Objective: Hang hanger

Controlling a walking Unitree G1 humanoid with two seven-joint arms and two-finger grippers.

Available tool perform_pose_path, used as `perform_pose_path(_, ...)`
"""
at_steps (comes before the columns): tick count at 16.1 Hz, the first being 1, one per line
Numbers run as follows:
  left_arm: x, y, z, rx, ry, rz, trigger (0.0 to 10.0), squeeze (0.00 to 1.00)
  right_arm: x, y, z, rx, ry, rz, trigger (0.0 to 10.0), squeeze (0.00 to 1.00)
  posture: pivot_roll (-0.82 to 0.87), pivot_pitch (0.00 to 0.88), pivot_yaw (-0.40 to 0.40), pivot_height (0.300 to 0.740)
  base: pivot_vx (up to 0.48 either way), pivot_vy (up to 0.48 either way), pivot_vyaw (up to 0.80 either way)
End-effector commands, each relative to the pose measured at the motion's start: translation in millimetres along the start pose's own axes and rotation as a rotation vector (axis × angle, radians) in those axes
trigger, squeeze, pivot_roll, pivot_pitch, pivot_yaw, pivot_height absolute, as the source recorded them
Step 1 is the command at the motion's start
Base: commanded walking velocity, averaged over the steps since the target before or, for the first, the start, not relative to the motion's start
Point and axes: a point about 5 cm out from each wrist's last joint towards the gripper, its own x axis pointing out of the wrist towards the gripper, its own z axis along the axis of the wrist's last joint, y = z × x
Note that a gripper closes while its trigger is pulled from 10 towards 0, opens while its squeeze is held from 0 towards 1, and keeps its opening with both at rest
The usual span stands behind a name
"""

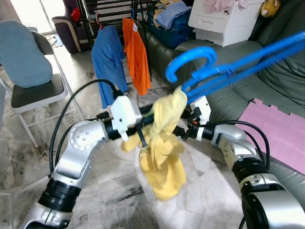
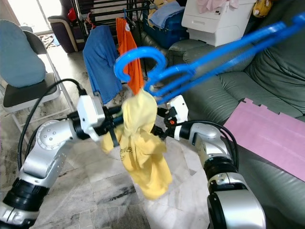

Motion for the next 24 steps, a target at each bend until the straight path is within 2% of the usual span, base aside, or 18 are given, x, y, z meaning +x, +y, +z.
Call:
perform_pose_path(1, 0.6, -5.1, 1.3, 0.010, 0.004, -0.040, 0.0, 0.00, 5.3, 0.0, 15.6, -0.018, -0.052, 0.020, 10.0, 0.00, -0.04, 0.000, 0.023, 0.740, 0.000, 0.000, 0.00)
perform_pose_path(3, -3.8, -6.8, -14.0, 0.018, 0.077, -0.026, 0.0, 0.00, 9.4, 6.3, 25.4, -0.022, -0.077, 0.106, 10.0, 0.00, -0.05, 0.000, 0.022, 0.740, 0.000, 0.000, 0.00)
perform_pose_path(7, -10.1, -1.8, -28.7, 0.042, 0.150, 0.019, 0.0, 0.00, 5.2, 14.2, 25.2, -0.027, -0.040, 0.233, 10.0, 0.00, -0.05, 0.000, 0.022, 0.740, 0.000, 0.000, 0.00)
perform_pose_path(10, -3.6, -3.8, -15.5, 0.027, 0.080, -0.028, 0.0, 0.00, -0.9, 8.4, 10.1, 0.011, 0.023, 0.186, 10.0, 0.00, -0.05, 0.000, 0.022, 0.740, 0.000, 0.000, 0.00)
perform_pose_path(12, 8.5, -5.5, 5.9, -0.034, -0.032, -0.061, 0.0, 0.00, 2.7, 9.5, -6.7, 0.020, 0.106, 0.131, 10.0, 0.00, -0.05, 0.000, 0.018, 0.740, 0.000, 0.000, 0.00)
perform_pose_path(14, 15.1, -3.3, 21.2, -0.036, -0.093, -0.070, 0.0, 0.00, 5.0, 9.3, -16.6, 0.026, 0.157, 0.082, 10.0, 0.00, -0.04, 0.000, 0.016, 0.740, 0.000, 0.000, 0.00)
perform_pose_path(16, 22.2, 8.9, 50.7, -0.053, -0.213, -0.030, 0.0, 0.00, 5.1, 6.2, -27.1, 0.072, 0.187, -0.003, 10.0, 0.00, -0.04, 0.000, 0.013, 0.740, 0.000, 0.000, 0.00)
perform_pose_path(18, 23.5, 18.1, 67.1, -0.088, -0.289, 0.008, 0.0, 0.00, 3.1, 4.5, -33.7, 0.122, 0.191, -0.049, 10.0, 0.00, -0.04, 0.000, 0.014, 0.740, 0.000, 0.000, 0.00)
perform_pose_path(20, 22.0, 26.3, 74.3, -0.093, -0.316, 0.049, 0.0, 0.00, -2.4, 3.7, -43.4, 0.150, 0.222, -0.082, 10.0, 0.00, -0.04, 0.000, 0.013, 0.740, 0.000, 0.000, 0.00)
perform_pose_path(23, 7.4, 44.2, 61.5, -0.063, -0.237, 0.162, 0.0, 0.00, -20.4, -4.2, -52.6, 0.156, 0.272, -0.148, 10.0, 0.00, -0.04, 0.000, 0.012, 0.740, 0.000, 0.000, 0.00)
perform_pose_path(24, -4.2, 53.1, 45.5, -0.022, -0.147, 0.248, 0.0, 0.00, -32.9, -9.8, -49.7, 0.143, 0.277, -0.151, 8.5, 0.00, -0.05, 0.000, 0.014, 0.740, 0.000, 0.000, 0.00)
